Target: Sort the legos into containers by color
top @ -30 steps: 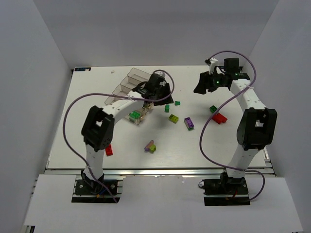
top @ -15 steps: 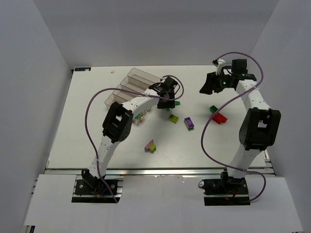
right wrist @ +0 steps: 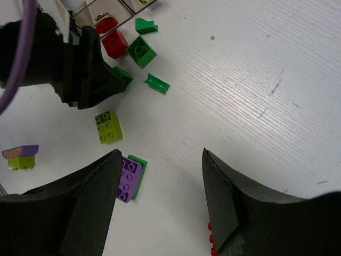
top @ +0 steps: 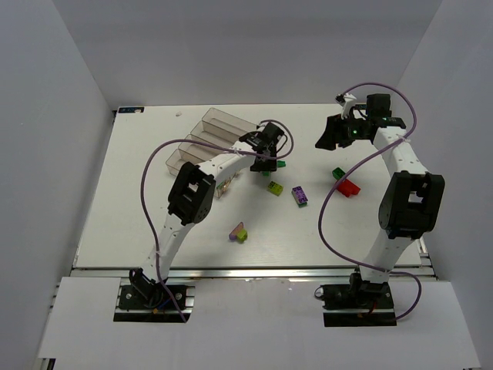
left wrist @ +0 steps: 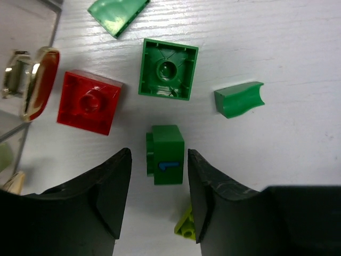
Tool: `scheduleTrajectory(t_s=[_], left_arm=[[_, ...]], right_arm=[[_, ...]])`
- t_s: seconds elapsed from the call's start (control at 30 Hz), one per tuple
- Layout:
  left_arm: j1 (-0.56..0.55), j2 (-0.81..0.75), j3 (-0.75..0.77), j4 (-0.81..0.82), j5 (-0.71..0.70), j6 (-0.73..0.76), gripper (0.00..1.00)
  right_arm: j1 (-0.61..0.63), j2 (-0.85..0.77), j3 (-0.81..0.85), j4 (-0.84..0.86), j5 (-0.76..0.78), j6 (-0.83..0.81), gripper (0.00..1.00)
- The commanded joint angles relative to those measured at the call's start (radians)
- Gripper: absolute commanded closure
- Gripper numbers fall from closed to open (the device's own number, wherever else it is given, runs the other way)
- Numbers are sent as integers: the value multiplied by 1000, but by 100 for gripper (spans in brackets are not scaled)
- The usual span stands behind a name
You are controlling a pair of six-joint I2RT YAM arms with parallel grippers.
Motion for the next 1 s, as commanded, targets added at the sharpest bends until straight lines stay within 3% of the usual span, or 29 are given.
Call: scheduleTrajectory(t_s=[0.0,0.17,0.2,0.27,0.37,0.57,0.73,0.87,0.97], left_arm=[[-5,16,48,-1,-22,18,46],[-5,31,69,2,-25,26,54],[-5,33,68,3,-22,29,58],[-7,26,68,8,-16,32,75],[-13,-24,33,39,-3,44,87],[-13,-262,-170,175,84,40,93],[-1,-494,-354,184,115,27,95],[56,-651,-509,181,81,0,95],[122,-749,-639,184,66,-15,95]], right_arm=[[-7,-38,15,7,-23,0,34],[-7,-38,12,8,-30,4,34],[-7,-40,12,10,-32,4,34],[-7,-38,13,7,-35,4,34],[-7,-40,21,1,-35,-8,36],[-7,-41,23,-22,-23,-51,43],[-3,-34,26,-90,-1,-118,67],[-5,-27,12,-104,31,-143,66],[-2,-23,7,-99,63,-147,59]])
